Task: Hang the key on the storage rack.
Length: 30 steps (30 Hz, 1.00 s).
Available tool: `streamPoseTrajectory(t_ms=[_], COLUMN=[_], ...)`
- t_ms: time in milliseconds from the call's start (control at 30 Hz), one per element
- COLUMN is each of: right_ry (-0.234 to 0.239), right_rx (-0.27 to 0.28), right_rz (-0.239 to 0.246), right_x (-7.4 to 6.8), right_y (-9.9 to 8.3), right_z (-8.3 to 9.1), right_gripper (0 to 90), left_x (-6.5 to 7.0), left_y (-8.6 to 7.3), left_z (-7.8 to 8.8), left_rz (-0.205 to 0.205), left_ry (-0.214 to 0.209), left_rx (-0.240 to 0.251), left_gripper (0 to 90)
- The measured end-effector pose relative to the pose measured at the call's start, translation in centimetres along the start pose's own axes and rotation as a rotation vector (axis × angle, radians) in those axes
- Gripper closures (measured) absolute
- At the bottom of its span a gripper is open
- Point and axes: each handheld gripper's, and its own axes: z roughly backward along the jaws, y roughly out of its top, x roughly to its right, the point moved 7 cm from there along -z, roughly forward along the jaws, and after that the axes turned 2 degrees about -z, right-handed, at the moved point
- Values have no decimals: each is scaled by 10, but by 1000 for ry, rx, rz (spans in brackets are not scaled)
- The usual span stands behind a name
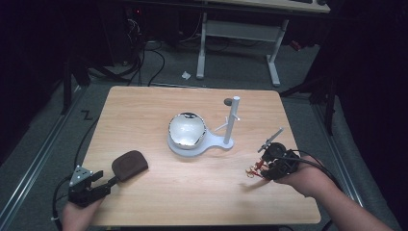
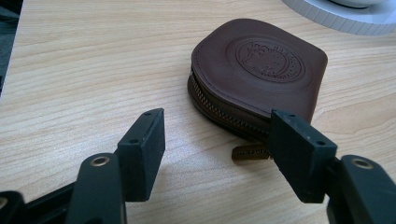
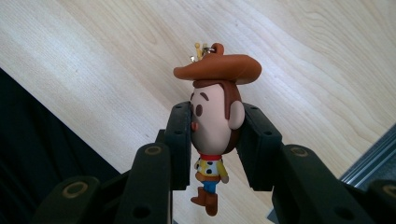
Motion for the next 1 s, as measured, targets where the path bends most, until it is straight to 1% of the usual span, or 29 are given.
streamPoseTrajectory(t_ms=[33, 67, 167, 233, 267, 400, 533, 633, 833, 1000], right_ry=[-1, 3, -8, -15, -17, -31, -48, -57, -76, -82], right_rx=[1, 2, 0, 4, 4, 19, 28, 40, 45, 51], right_rz=[-2, -15, -8, -13, -26, -23, -38, -29, -38, -37], right_x=[1, 2, 6, 9, 10, 17, 23, 27, 33, 37], right_y=[0, -1, -2, -2, -2, -1, 1, 3, 10, 17], right_z=[3, 5, 13, 18, 21, 32, 42, 46, 53, 57], right_gripper=[674, 674, 674, 674, 674, 674, 674, 674, 674, 674], left_x=[0, 0, 0, 0, 0, 0, 0, 0, 0, -1], left_y=[0, 0, 0, 0, 0, 0, 0, 0, 0, 0], left_z=[0, 0, 0, 0, 0, 0, 0, 0, 0, 0], left_rz=[1, 1, 1, 1, -1, -2, -1, -1, 1, 3], left_ry=[0, 0, 0, 0, 1, 2, 2, 3, 3, 2], left_rx=[0, 0, 1, 1, 0, 0, 0, 1, 2, 3], left_gripper=[371, 371, 371, 371, 371, 371, 371, 371, 371, 371])
